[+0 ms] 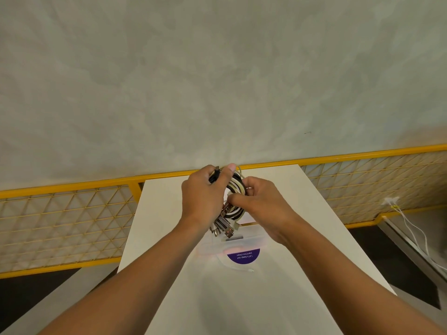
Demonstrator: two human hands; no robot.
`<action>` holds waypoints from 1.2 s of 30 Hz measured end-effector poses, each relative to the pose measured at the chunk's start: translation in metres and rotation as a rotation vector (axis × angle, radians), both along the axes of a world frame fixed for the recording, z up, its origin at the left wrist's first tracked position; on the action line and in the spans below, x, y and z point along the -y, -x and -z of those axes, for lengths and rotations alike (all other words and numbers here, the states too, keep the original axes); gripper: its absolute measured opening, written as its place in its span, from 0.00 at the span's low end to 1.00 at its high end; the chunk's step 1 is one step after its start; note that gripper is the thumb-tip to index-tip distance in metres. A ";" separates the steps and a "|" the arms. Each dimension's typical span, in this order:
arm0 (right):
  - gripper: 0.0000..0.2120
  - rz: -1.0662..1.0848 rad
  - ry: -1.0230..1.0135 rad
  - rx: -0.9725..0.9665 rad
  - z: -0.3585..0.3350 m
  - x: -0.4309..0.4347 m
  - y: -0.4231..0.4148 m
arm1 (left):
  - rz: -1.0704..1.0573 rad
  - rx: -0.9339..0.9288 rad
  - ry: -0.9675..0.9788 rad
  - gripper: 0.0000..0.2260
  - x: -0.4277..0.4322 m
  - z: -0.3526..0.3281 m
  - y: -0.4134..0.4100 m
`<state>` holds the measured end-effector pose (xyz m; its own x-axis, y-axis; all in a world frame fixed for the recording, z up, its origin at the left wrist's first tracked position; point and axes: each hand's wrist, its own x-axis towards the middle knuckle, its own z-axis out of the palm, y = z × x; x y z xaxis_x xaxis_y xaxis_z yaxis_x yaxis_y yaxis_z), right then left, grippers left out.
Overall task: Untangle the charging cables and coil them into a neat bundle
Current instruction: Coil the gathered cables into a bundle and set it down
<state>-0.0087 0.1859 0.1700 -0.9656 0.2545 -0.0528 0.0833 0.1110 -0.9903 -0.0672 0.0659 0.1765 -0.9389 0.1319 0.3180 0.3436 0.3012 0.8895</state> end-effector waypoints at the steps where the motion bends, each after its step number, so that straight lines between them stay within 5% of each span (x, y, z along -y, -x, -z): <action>1: 0.11 -0.011 -0.019 0.015 0.000 0.000 0.000 | -0.003 -0.004 0.000 0.22 0.000 0.000 0.000; 12: 0.23 -0.193 0.326 -0.019 -0.002 0.004 0.001 | 0.009 -0.023 0.035 0.20 0.000 -0.001 -0.001; 16: 0.23 -0.216 0.157 0.000 -0.004 0.000 -0.001 | 0.009 -0.011 0.054 0.20 0.000 0.000 -0.002; 22: 0.20 -0.165 -0.019 0.017 -0.010 -0.006 -0.008 | 0.215 0.262 -0.081 0.24 0.004 -0.001 0.005; 27: 0.20 -0.173 -0.020 0.004 -0.015 -0.009 -0.013 | 0.270 0.280 -0.093 0.20 0.006 -0.005 0.002; 30: 0.18 -0.096 -0.196 -0.034 -0.016 -0.015 -0.013 | 0.292 0.300 -0.112 0.20 0.008 -0.007 0.002; 34: 0.24 0.182 -0.462 -0.199 -0.014 -0.025 -0.013 | 0.314 0.328 -0.120 0.19 0.010 -0.011 0.001; 36: 0.30 0.107 -0.530 -0.225 -0.016 -0.029 -0.013 | 0.350 0.326 -0.111 0.20 0.011 -0.013 -0.001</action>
